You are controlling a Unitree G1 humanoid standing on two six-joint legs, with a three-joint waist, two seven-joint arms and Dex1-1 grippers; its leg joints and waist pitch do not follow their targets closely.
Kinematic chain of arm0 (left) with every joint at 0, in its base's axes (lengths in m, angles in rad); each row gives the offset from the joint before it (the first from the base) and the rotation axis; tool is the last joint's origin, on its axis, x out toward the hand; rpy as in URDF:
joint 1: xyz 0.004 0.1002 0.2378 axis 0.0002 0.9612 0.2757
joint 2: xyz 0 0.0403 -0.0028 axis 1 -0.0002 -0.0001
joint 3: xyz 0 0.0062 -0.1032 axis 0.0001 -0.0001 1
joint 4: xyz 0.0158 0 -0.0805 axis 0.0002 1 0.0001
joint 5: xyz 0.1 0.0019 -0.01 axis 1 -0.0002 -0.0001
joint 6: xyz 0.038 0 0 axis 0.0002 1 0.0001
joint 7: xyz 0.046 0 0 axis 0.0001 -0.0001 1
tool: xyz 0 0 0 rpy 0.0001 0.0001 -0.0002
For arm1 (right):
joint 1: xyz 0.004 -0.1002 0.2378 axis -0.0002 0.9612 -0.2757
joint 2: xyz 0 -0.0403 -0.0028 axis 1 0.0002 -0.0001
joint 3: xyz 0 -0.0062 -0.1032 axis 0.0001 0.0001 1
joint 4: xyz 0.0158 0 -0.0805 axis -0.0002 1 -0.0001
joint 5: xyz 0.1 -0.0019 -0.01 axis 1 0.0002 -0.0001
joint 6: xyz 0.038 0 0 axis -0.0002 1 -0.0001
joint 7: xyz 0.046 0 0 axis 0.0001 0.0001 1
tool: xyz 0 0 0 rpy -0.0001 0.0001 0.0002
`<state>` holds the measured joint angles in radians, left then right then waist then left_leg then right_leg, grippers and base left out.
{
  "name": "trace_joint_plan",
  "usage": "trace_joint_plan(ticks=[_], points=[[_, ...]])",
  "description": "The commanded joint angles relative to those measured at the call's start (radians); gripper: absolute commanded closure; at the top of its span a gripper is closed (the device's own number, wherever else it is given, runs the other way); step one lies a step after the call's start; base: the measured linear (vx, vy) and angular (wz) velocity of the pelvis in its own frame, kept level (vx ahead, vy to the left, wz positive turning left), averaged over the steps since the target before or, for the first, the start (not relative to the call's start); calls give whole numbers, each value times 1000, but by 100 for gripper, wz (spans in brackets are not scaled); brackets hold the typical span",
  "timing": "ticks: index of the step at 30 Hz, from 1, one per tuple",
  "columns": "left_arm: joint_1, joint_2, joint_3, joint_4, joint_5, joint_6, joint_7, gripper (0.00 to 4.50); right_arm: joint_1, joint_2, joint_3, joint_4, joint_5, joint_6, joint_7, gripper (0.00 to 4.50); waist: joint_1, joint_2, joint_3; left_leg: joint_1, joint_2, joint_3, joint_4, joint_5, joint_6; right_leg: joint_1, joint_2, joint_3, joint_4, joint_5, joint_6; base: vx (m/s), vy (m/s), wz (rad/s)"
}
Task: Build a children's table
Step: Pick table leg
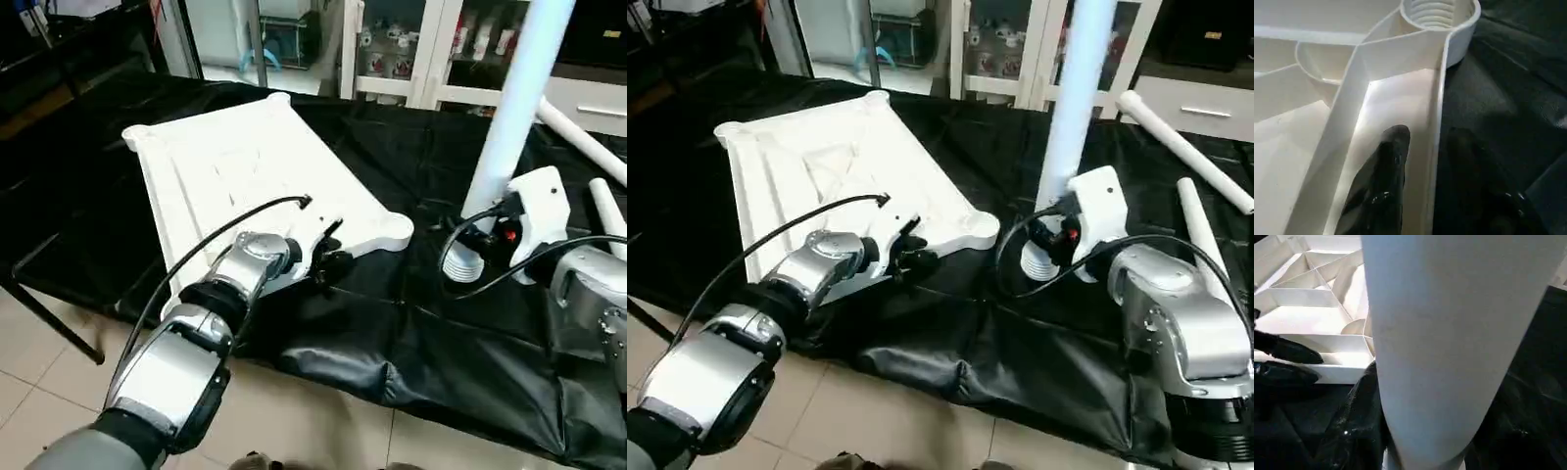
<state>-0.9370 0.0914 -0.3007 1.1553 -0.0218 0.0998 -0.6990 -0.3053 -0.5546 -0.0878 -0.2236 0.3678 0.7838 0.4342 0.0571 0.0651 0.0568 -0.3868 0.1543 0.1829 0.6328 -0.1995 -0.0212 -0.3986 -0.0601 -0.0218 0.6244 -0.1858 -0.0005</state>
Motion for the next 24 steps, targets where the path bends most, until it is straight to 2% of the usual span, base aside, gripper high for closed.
trace_joint_plan(ticks=[1, 2, 6, 9, 11, 13, 14, 16, 17, 18, 19, 20, 21, 22, 23, 24], points=[[-3, 7, -27, 49, 39, 20, -42, 318, -10, -15, 5, -14, -8, 5, 9, 267, -1, -11, -70, 23, 61, -34, -79, -179, 29, 52, -84, 39, -90, -182, -251, 0, 0, 0], [-9, 11, -32, 62, 49, 35, -65, 328, -12, -18, 8, -13, -9, 3, 12, 267, -2, -14, -70, 23, 62, -34, -80, -179, 26, 52, -83, 39, -90, -181, -249, 0, 0, 0], [-23, 32, -55, 93, 88, 85, -138, 367, -20, -23, 16, -15, -11, -1, 22, 267, -6, -11, -71, 22, 61, -35, -81, -165, 29, 55, -85, 39, -87, -151, -255, 0, 0, 0], [-26, 36, -42, 106, 85, 79, -167, 388, -24, -23, 21, -15, -10, -3, 29, 267, -9, -14, -74, 20, 59, -33, -78, -148, 47, 59, -88, 39, -88, -140, -269, 0, 0, 0], [-25, 42, -28, 104, 74, 49, -201, 406, -24, -21, 23, -22, -4, -1, 41, 267, -8, -12, -76, 18, 59, -33, -78, -127, 62, 60, -87, 38, -87, -124, -272, 0, 0, 0], [-2, 58, -15, 60, 53, -52, -330, 423, -17, -20, 19, -42, 20, 4, 64, 267, -7, -9, -79, 18, 61, -33, -78, -107, 81, 60, -87, 37, -86, -97, -275, 0, 0, 0], [27, 76, -22, 10, 42, -125, -429, 429, -10, -19, 16, -56, 35, 6, 75, 267, -5, -9, -81, 15, 65, -35, -80, -91, 96, 64, -91, 38, -83, -67, -279, 0, 0, 0], [40, 86, -30, -14, 41, -143, -470, 437, -8, -17, 14, -61, 42, 7, 80, 267, -5, -5, -81, 20, 70, -32, -81, -91, 103, 56, -88, 36, -79, -29, -290, 0, 0, 0], [86, 120, -61, -88, 44, -160, -540, 445, -4, -8, 8, -77, 64, 13, 91, 267, 0, -7, -81, 24, 71, -31, -81, -103, 104, 54, -89, 36, -81, -41, -290, 0, 0, 0], [101, 132, -70, -112, 43, -166, -559, 445, -3, -6, 7, -82, 69, 15, 93, 267, 10, 1, -79, 27, 77, -29, -85, -126, 91, 48, -91, 36, -81, -87, -283, 0, 0, 0], [119, 145, -80, -139, 43, -174, -580, 445, -2, -3, 7, -87, 75, 17, 96, 267, 16, 3, -81, 32, 81, -31, -85, -137, 82, 47, -94, 36, -81, -97, -282, 0, 0, 0], [158, 170, -96, -197, 41, -184, -605, 445, 2, 1, 6, -98, 85, 21, 102, 267, 19, -4, -79, 30, 85, -32, -90, -139, 71, 49, -97, 36, -78, -112, -277, 0, 0, 0], [169, 177, -98, -213, 38, -186, -611, 445, 3, 1, 7, -101, 86, 22, 104, 267, 20, -2, -77, 29, 83, -29, -91, -140, 67, 44, -93, 35, -79, -123, -270, 0, 0, 0], [206, 196, -104, -268, 27, -193, -623, 445, 7, 3, 11, -110, 91, 24, 109, 267, 25, -1, -76, 35, 85, -28, -93, -161, 51, 39, -94, 35, -81, -150, -262, 0, 0, 0], [271, 224, -100, -364, 6, -203, -626, 445, 15, 3, 20, -119, 97, 26, 119, 267, 22, -19, -76, 34, 88, -27, -96, -170, 45, 40, -96, 35, -80, -156, -257, 0, 0, 0], [299, 239, -102, -401, 10, -225, -618, 445, 17, 5, 26, -120, 96, 27, 122, 267, 24, -17, -71, 30, 87, -27, -99, -177, 40, 41, -100, 35, -79, -189, -245, 0, 0, 0]])
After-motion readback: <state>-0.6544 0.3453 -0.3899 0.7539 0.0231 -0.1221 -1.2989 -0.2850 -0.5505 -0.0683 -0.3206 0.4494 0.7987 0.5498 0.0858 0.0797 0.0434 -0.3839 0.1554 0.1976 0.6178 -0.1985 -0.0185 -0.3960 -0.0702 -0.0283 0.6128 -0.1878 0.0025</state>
